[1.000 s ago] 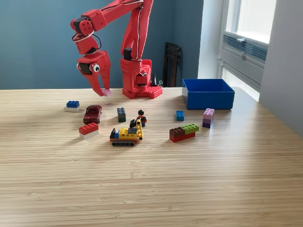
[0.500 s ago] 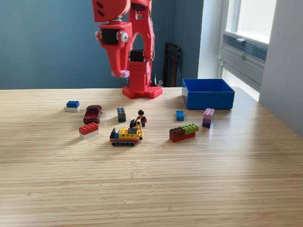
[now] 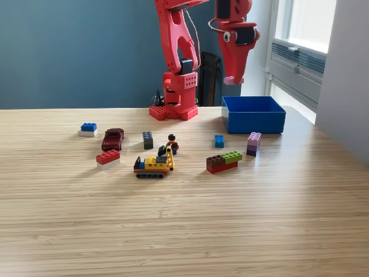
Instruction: Grasp a lego block and put it in the bin.
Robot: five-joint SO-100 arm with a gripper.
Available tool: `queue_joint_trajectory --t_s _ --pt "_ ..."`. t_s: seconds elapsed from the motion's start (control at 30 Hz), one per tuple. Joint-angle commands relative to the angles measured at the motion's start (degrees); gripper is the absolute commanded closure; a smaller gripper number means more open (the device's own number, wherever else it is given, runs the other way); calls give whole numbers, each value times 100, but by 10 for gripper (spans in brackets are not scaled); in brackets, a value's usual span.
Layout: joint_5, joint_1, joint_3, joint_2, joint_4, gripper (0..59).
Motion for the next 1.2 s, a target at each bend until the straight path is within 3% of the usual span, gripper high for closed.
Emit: queue_joint_trajectory --t_s 0.03,0.37,0.63,0.93,1.2 --pt "-299 -1195 -229 53 79 586" --pt "-1151 -1995 114 53 -185 586" --pt "-1222 -2118 571 35 -1020 586" --pt "-1195 -2180 413 0 -1213 586" --pt "-1151 -2153 -246 -1292 -940 586"
